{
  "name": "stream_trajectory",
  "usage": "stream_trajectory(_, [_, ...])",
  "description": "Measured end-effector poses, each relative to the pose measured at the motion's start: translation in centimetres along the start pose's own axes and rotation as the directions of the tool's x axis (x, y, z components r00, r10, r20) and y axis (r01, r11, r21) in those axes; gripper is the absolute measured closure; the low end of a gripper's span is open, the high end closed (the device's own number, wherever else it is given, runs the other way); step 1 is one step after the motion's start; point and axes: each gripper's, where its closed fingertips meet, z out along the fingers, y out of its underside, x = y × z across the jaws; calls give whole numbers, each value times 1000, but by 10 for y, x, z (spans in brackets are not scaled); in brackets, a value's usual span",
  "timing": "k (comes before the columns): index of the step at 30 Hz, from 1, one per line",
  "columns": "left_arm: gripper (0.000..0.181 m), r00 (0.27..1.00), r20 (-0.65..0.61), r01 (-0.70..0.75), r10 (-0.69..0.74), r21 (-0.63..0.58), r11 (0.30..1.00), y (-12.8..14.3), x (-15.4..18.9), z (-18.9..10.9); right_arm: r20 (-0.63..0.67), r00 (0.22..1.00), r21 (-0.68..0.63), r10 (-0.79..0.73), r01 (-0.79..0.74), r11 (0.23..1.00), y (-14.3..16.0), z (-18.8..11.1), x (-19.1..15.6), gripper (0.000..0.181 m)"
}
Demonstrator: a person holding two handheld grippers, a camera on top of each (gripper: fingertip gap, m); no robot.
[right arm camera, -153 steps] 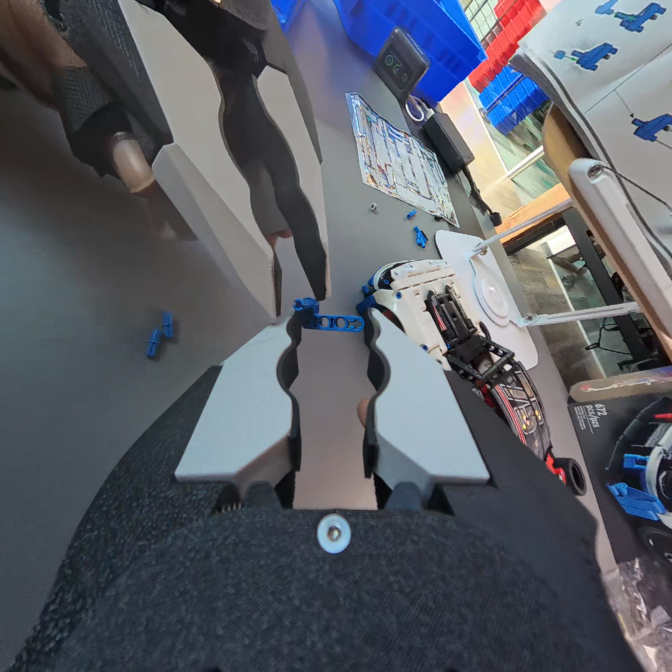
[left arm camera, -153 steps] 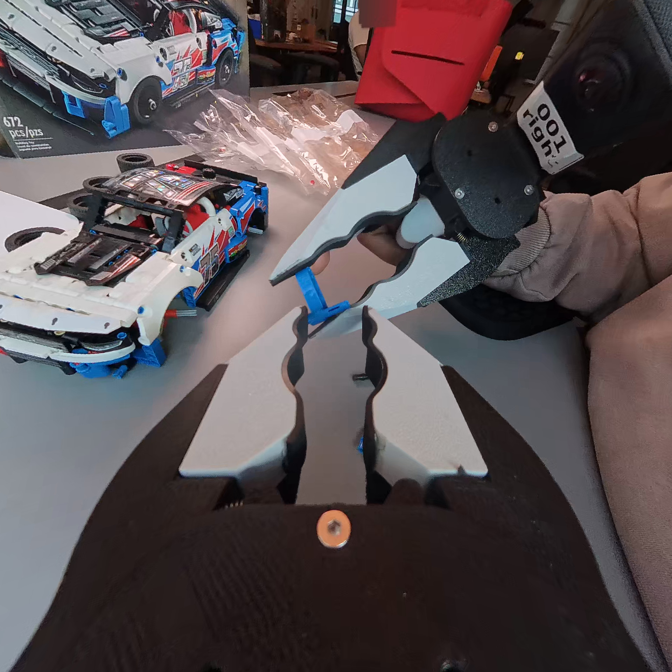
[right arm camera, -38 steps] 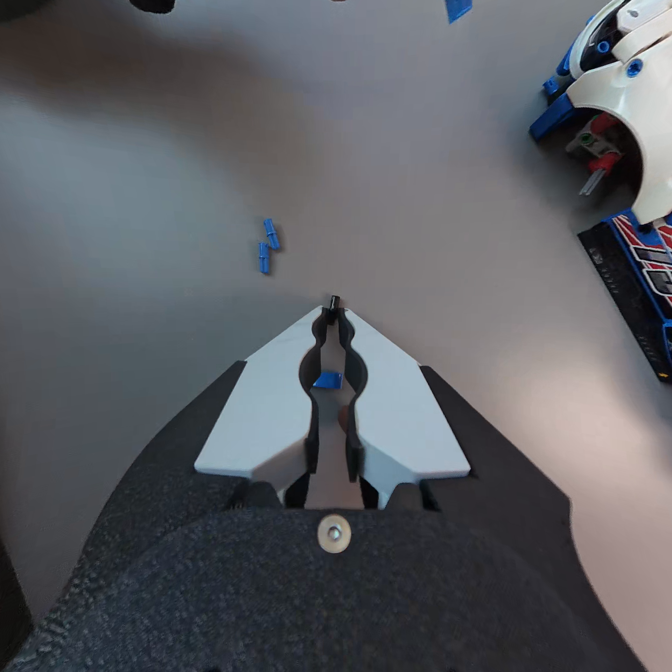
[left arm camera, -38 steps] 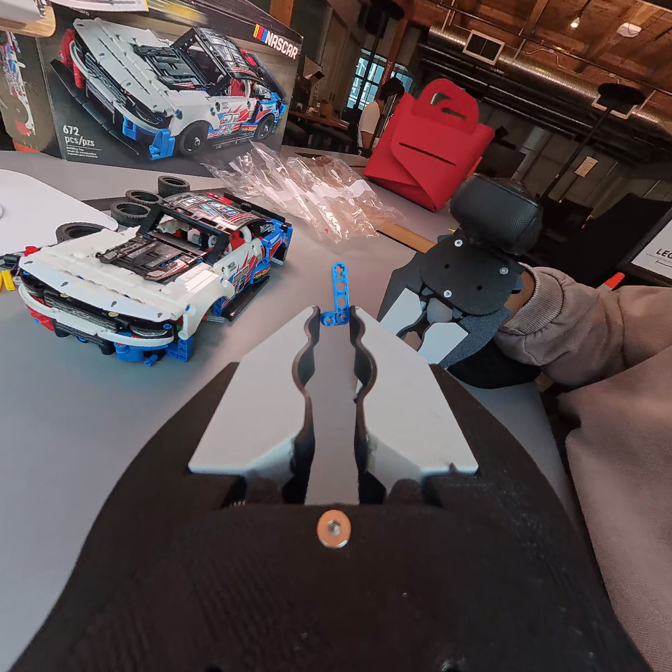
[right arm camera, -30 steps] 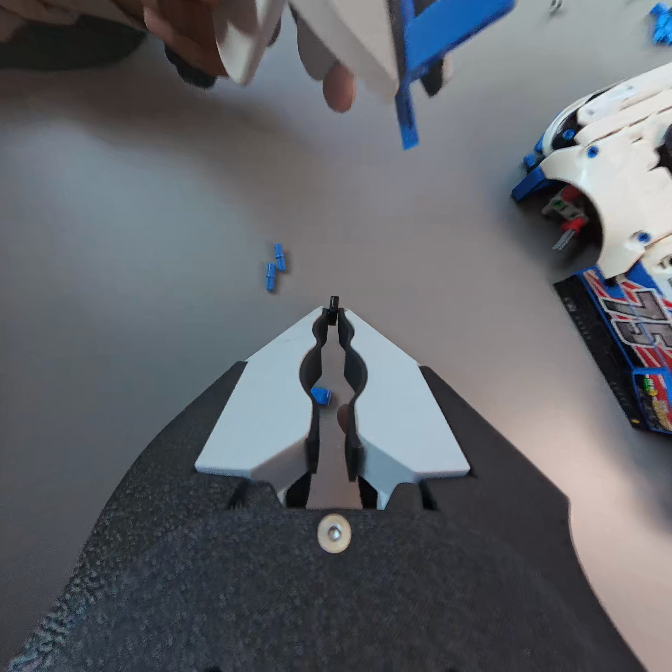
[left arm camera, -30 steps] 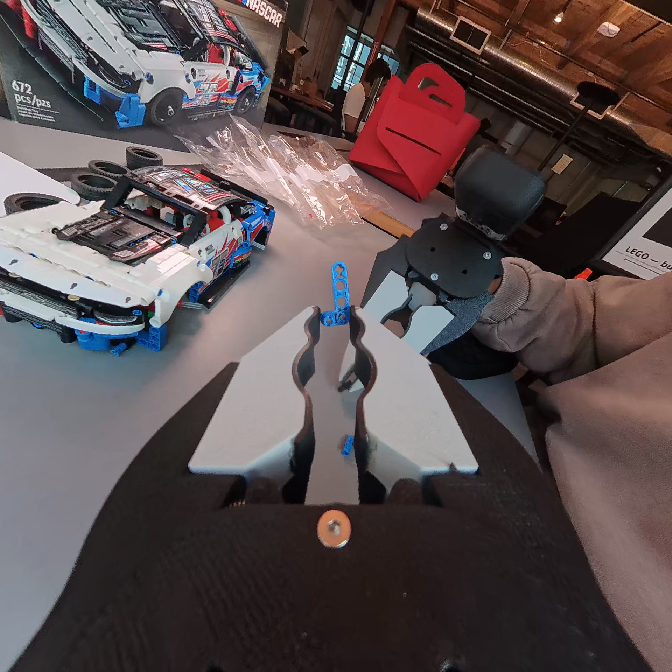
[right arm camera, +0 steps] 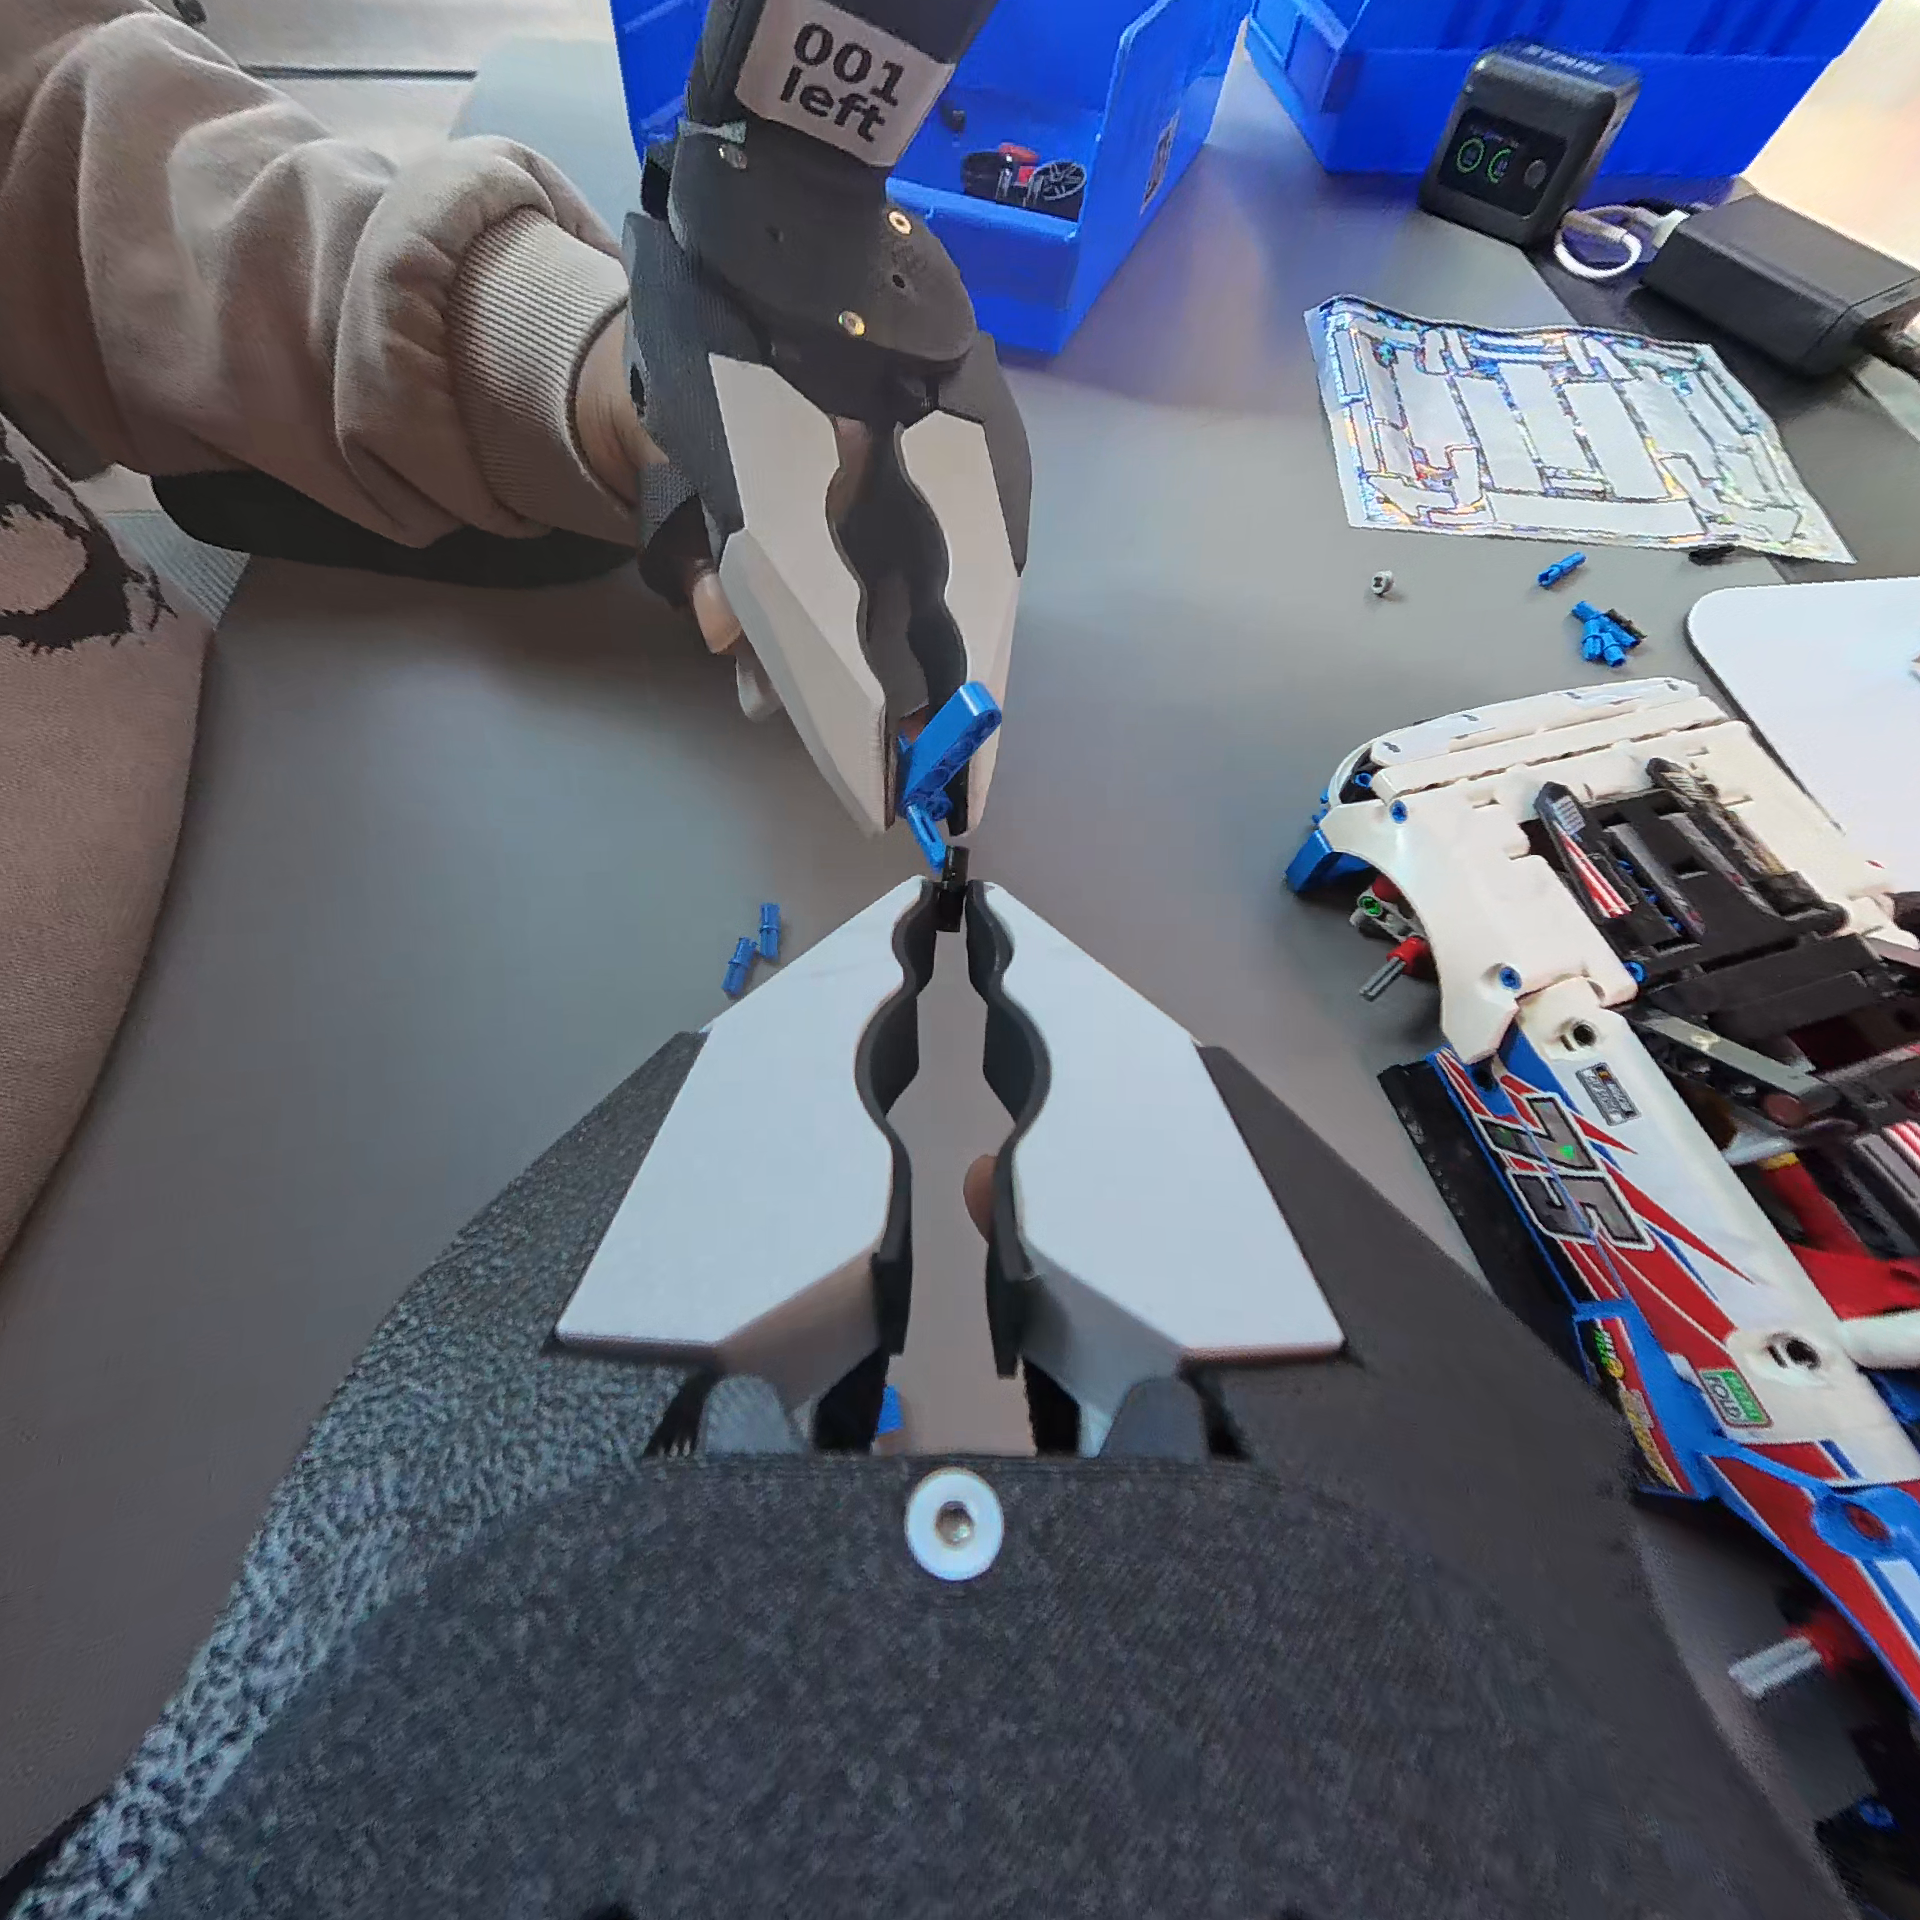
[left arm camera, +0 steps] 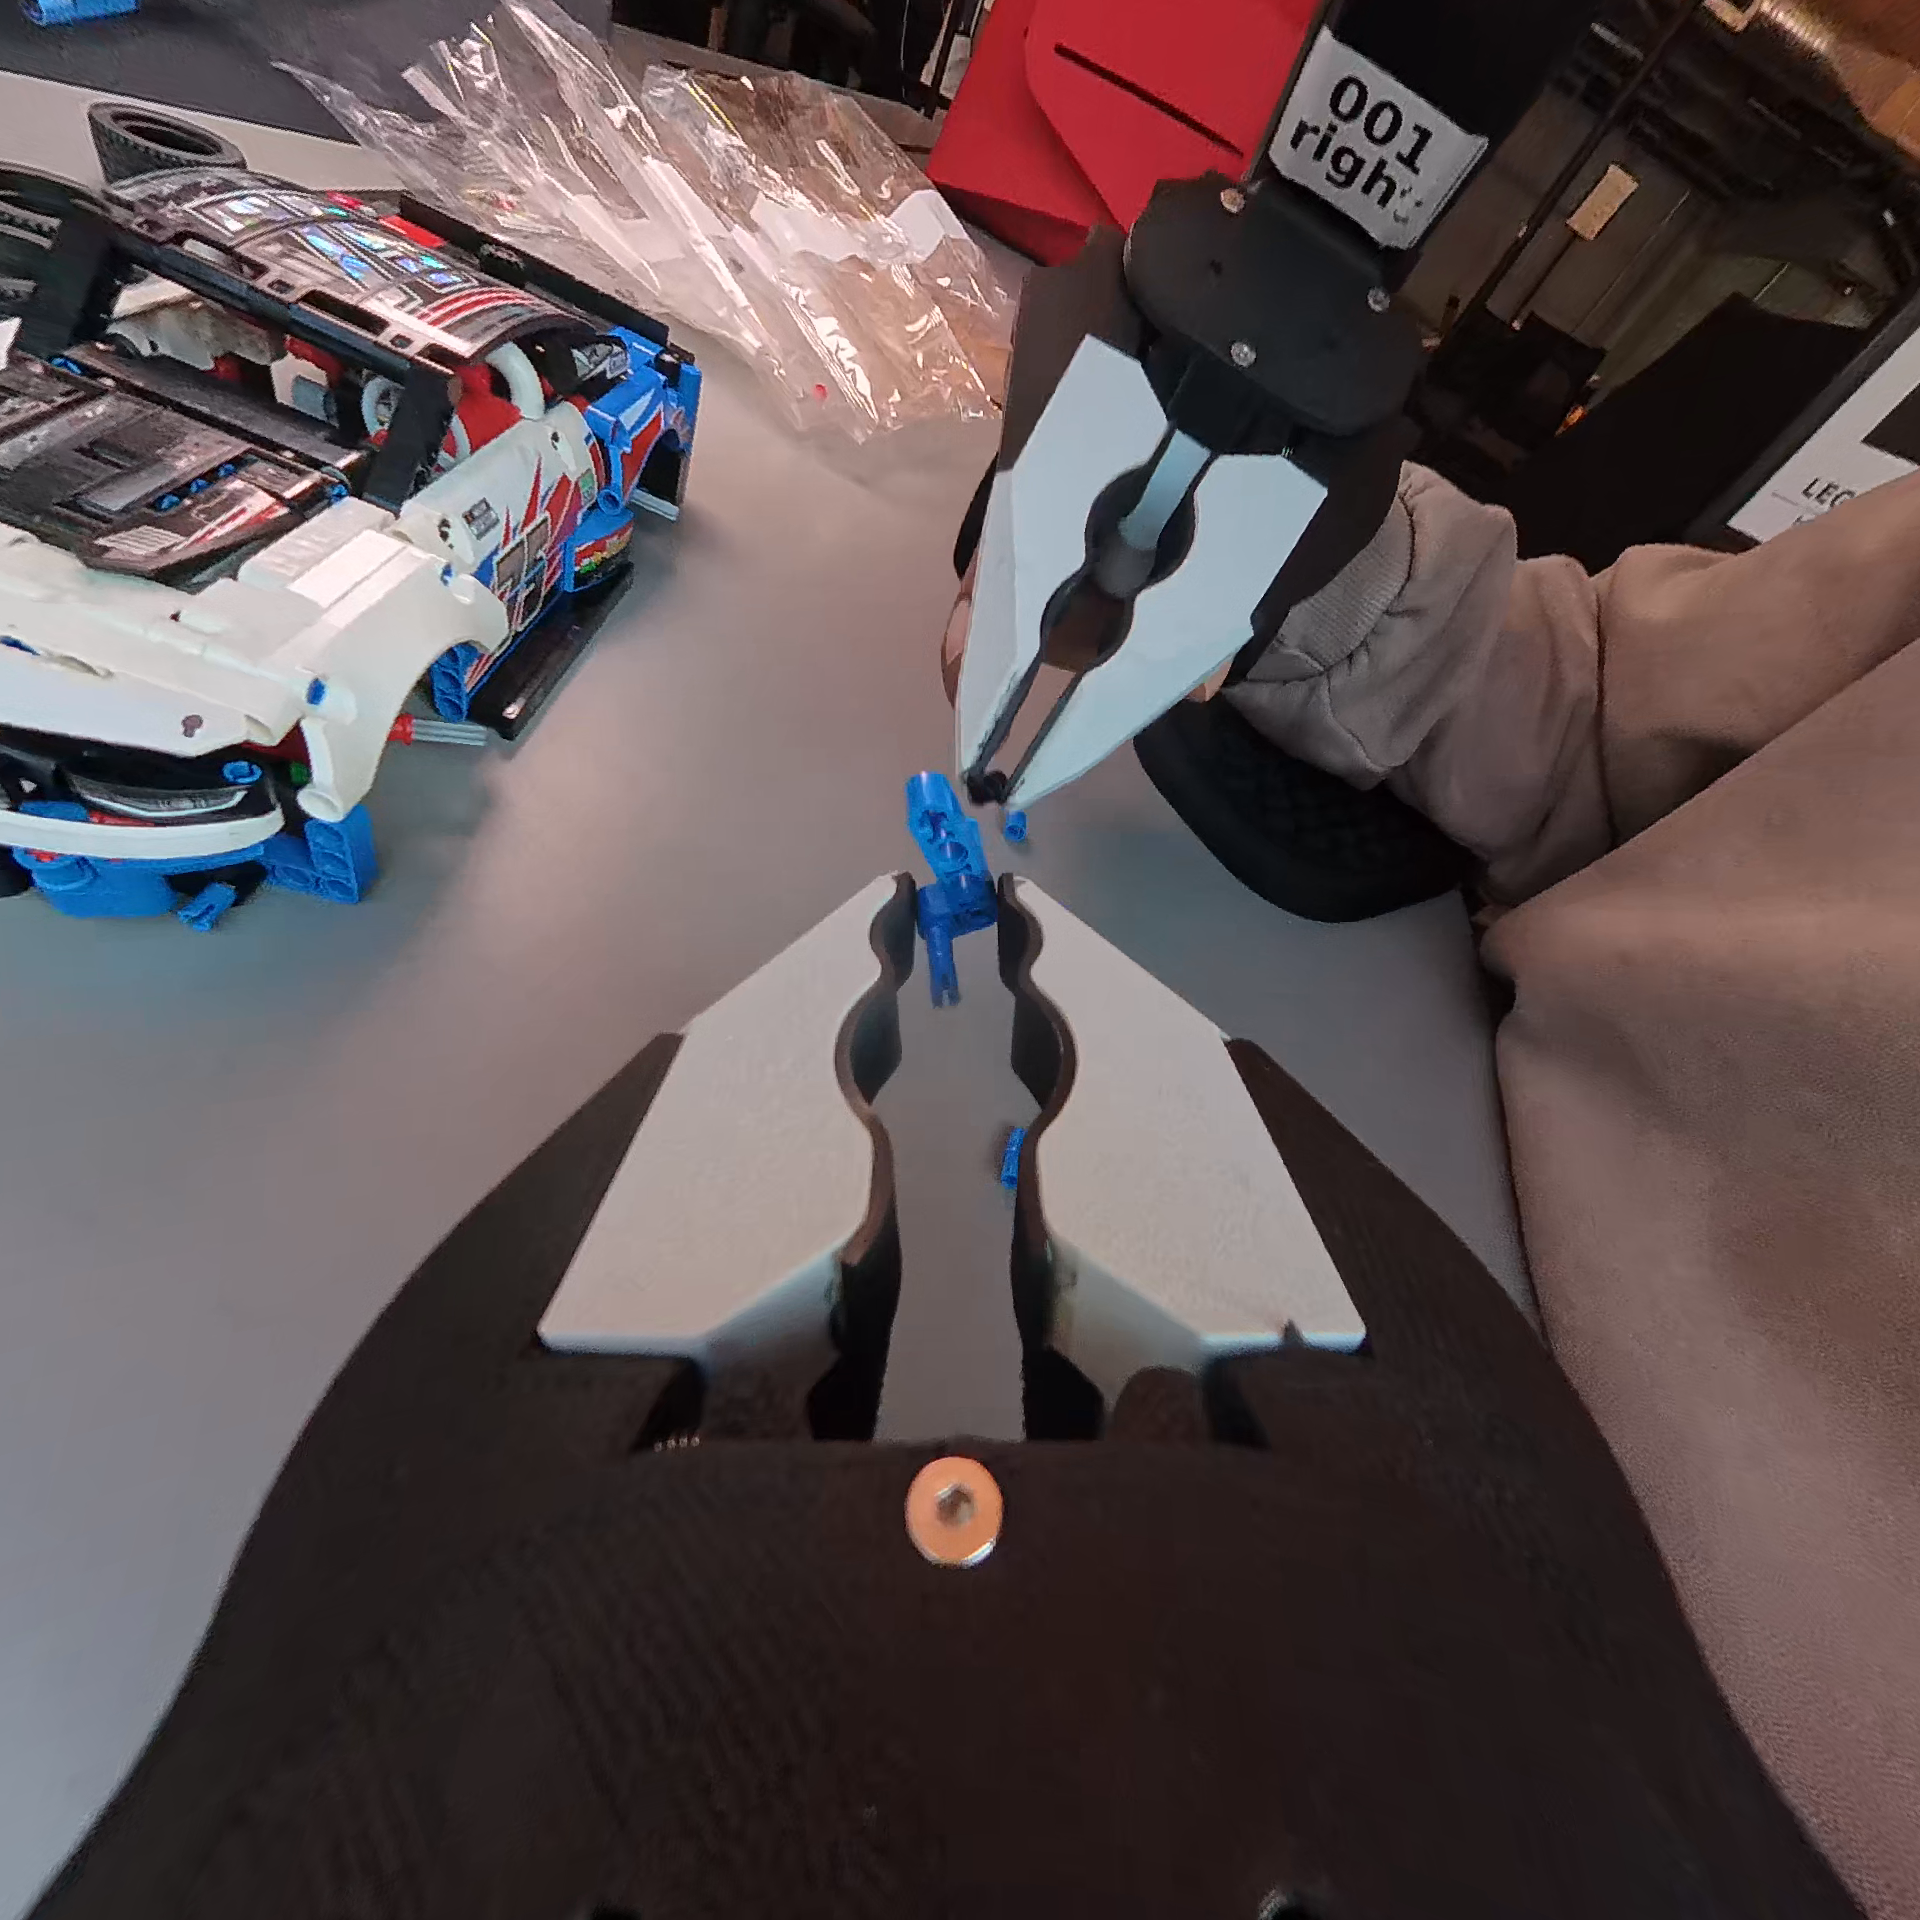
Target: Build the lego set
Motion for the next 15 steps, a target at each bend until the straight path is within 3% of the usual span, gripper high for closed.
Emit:
stream_trajectory(10, [168, 983, -28, -185, 183, -117, 976, 18, 15, 12, 50, 996, -89, -70, 74, 993, 15, 7, -21, 178])
stream_trajectory(15, [168, 947, -40, -321, 320, -231, 919, 38, 24, 20, 99, 990, -137, -99, 112, 984, 24, 12, -32, 178])
